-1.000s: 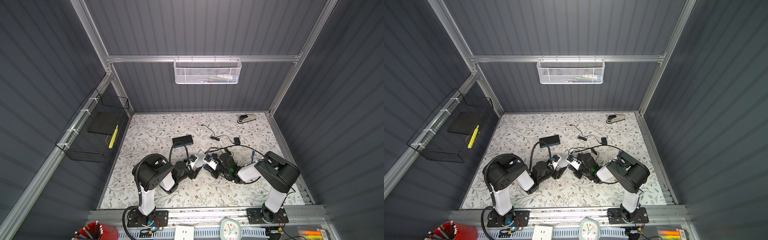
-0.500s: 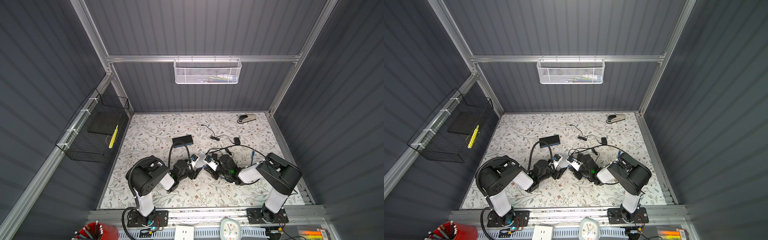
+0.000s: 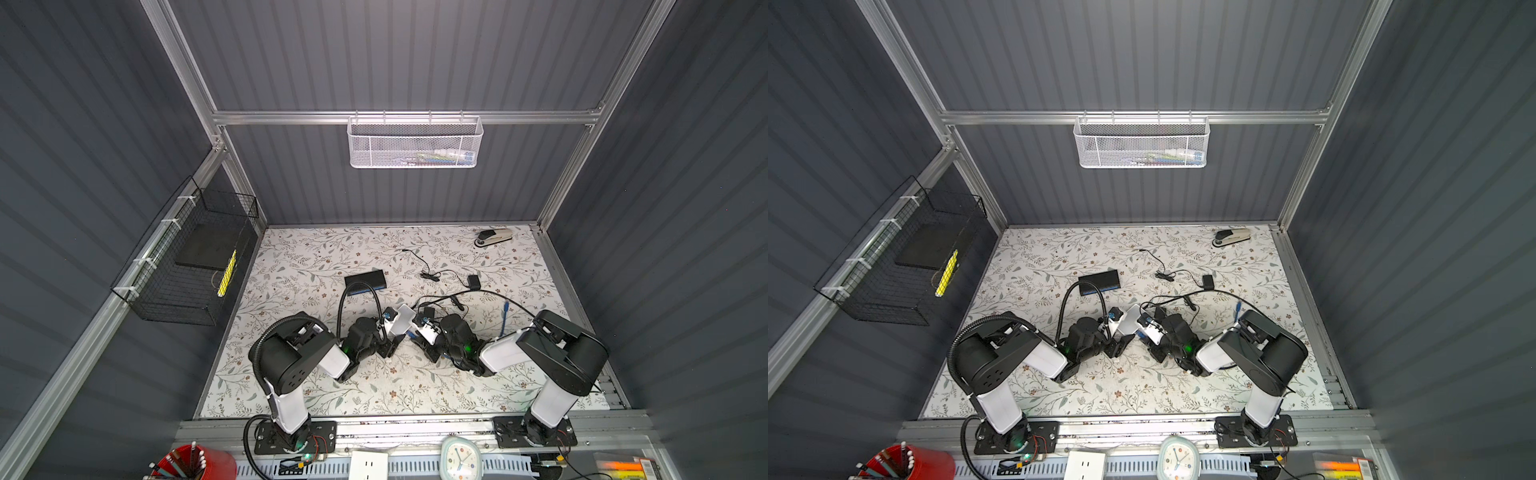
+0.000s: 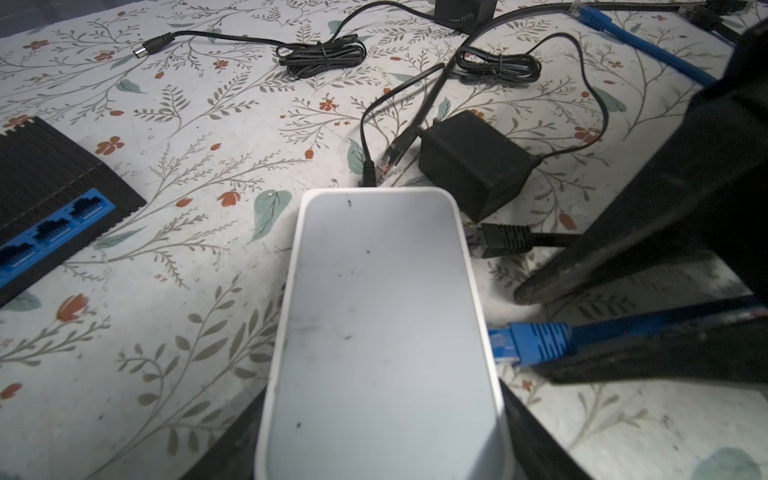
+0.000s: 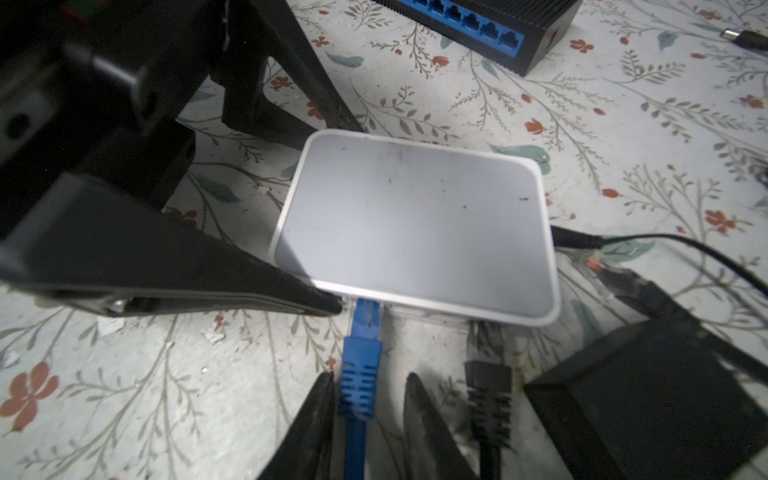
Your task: Insert the plug into the switch port
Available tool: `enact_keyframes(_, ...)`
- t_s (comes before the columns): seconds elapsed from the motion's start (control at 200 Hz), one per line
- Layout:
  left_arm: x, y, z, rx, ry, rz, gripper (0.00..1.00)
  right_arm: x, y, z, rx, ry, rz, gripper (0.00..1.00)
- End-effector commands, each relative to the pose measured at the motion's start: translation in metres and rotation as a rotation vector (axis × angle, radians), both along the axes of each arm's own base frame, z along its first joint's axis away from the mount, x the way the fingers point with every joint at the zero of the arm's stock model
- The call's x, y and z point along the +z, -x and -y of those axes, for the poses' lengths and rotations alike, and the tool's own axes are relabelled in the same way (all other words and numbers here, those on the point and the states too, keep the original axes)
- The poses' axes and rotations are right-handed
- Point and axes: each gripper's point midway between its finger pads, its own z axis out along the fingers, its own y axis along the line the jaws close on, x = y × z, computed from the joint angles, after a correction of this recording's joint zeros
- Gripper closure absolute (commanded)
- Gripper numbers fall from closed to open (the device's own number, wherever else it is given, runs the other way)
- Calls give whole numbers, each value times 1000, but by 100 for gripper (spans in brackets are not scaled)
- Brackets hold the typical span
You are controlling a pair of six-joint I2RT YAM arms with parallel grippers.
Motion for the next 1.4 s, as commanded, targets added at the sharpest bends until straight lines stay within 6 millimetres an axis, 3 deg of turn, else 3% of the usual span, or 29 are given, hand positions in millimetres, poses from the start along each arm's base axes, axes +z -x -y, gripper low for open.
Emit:
enact_keyframes(0.0, -32, 22, -10, -30, -89, -122, 66, -53, 25, 30, -19, 167, -142, 75)
enact_keyframes(0.155, -35, 32, -2, -105, -75, -148, 72, -53, 21, 17, 17, 146, -136, 90)
enact_keyframes(0.285, -34, 52, 12, -219, -65, -169, 76, -45, 17, 7, 34, 115, -102, 100)
enact_keyframes(0.535, -50, 94, 39, -424, -80, -295, 84, -17, 7, -15, 59, 53, -35, 100)
enact_keyframes(0.905, -53, 118, 51, -506, -83, -425, 88, -14, -22, -26, -9, 17, -39, 100)
enact_keyframes(1.061, -54, 132, 57, -556, -49, -479, 89, -1, -14, -46, 128, -68, 41, 100)
enact_keyframes(1.396, -47, 150, 63, -623, -7, -550, 89, -1, -4, -26, 366, -102, 90, 100)
